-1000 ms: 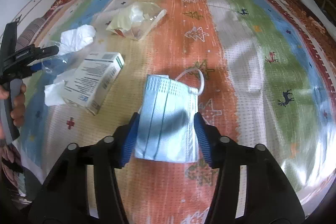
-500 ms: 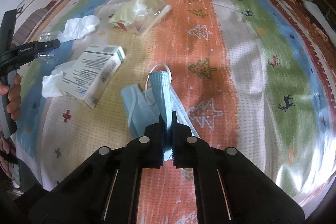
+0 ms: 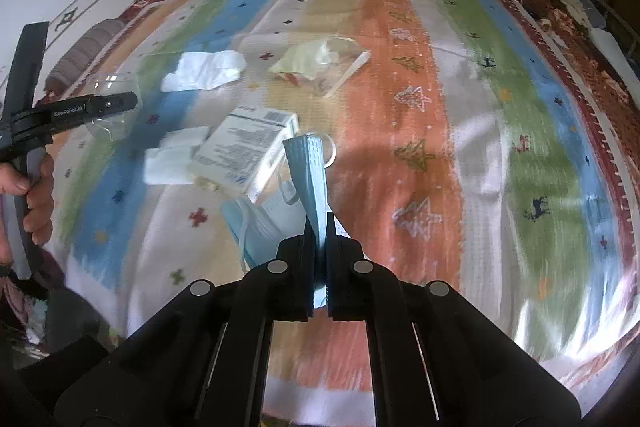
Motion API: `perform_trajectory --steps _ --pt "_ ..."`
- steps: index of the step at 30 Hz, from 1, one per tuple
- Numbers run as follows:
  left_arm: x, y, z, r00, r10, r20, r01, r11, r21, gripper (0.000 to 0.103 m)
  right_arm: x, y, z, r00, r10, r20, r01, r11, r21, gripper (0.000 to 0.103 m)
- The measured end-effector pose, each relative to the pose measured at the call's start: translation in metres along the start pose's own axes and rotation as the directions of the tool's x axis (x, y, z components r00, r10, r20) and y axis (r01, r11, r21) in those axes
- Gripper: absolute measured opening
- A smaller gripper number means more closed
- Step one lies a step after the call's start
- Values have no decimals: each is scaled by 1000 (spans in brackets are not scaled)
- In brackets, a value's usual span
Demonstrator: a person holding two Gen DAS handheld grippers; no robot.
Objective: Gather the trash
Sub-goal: 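Close the right tool on the blue mask while the left tool grasps the clear cup, then carry the blue mask and clear cup with both tools over the bin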
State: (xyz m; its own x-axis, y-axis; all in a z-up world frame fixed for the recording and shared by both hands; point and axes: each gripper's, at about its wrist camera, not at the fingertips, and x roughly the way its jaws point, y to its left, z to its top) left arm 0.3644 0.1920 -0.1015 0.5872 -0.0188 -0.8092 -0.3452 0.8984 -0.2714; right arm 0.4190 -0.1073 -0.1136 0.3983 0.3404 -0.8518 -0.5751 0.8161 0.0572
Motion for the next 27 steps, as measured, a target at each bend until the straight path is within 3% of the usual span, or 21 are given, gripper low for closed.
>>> perform_trajectory --steps 4,10,15,22,27 --pt "-23 -9 -8 999 37 -15 -37 999 13 34 -18 8 -8 1000 21 13 -21 1000 -2 3" --pt "-70 -25 -23 1000 6 17 -6 1000 5 34 -48 19 -15 997 53 49 -53 999 -8 3" --pt "-85 -26 -42 1000 -8 4 8 1000 -22 34 -71 31 -22 994 92 66 -92 996 3 3" --pt "-121 -25 -57 996 -68 53 72 995 -75 34 -100 46 -35 991 90 99 -86 995 -40 3" --pt "-133 -37 -78 996 -87 32 89 994 -69 34 -120 46 -42 984 126 127 -124 992 -21 3"
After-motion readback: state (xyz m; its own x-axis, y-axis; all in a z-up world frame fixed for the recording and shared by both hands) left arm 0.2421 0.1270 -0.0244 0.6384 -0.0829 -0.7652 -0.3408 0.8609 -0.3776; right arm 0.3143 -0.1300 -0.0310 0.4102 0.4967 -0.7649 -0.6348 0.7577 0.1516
